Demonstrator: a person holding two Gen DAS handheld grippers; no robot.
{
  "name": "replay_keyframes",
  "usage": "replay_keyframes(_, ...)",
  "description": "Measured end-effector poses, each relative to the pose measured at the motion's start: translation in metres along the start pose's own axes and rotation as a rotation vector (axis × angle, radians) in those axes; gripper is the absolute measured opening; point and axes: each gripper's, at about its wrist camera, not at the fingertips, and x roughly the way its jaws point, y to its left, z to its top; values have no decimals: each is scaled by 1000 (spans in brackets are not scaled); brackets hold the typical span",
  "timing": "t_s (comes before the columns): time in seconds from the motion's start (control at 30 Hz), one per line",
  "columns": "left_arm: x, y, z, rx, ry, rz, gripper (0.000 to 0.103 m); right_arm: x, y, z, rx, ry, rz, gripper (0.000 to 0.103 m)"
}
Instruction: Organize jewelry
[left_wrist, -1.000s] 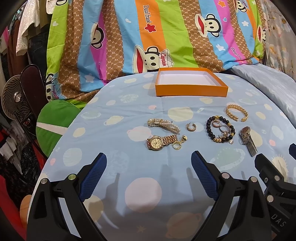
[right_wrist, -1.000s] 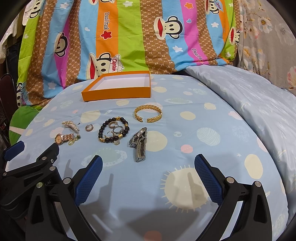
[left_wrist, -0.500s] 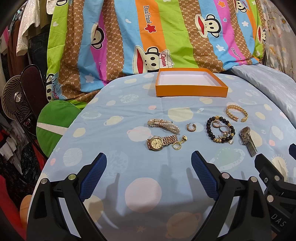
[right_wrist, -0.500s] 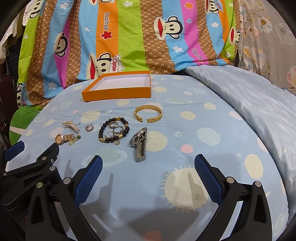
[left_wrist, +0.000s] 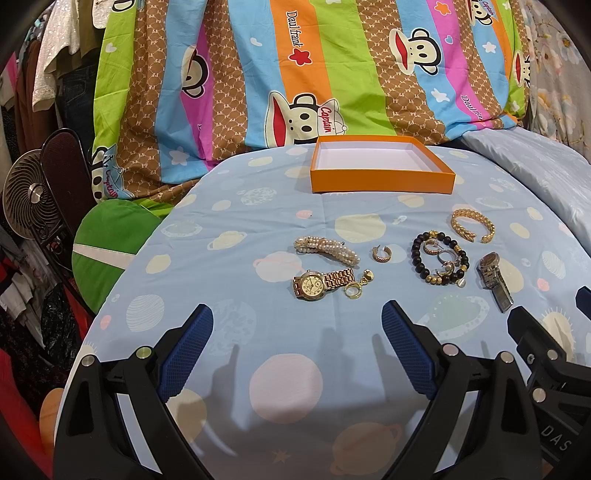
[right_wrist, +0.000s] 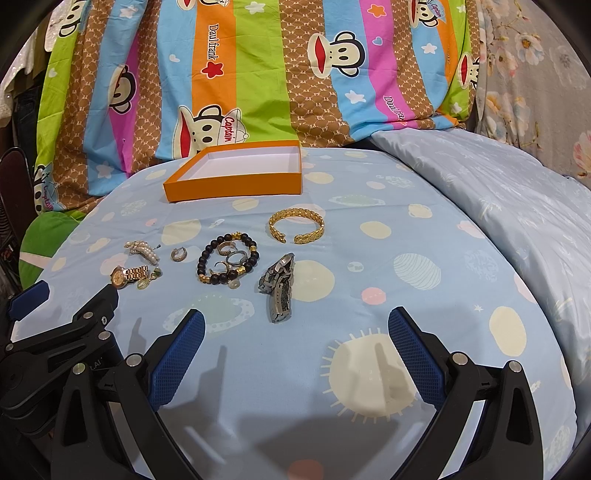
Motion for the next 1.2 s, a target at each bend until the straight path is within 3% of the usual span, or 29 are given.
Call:
replay_keyframes(0.13, -1, 2, 0, -14, -6, -16, 92, 2, 2, 0, 1, 15, 10, 98)
replay_keyframes(0.27, -4, 19, 1, -71, -5, -104, 94, 2, 1, 0, 6, 22, 35, 98)
replay_keyframes(0.33, -2, 29, 2, -84, 15, -110, 94, 4, -2, 2, 14, 31, 49, 98)
replay_keyframes(0.57, 8, 71, 17, -122, 51, -154, 94, 27, -4, 17, 11, 105, 63, 75)
replay_keyframes(0.63, 11, 76, 24, -126, 44, -161, 94, 34, -2, 23, 8, 115, 70, 73)
replay_keyframes(0.87, 28, 54, 37, -18, 61, -248, 94, 56, 1, 23, -3, 169, 75, 60)
replay_keyframes(1.03, 47, 26, 35, 103, 44, -223, 93, 61, -2, 24, 13, 180, 82, 54)
replay_keyframes(1.2, 58, 20, 35, 111, 50, -250, 93, 66, -1, 28, 15, 182, 91, 45)
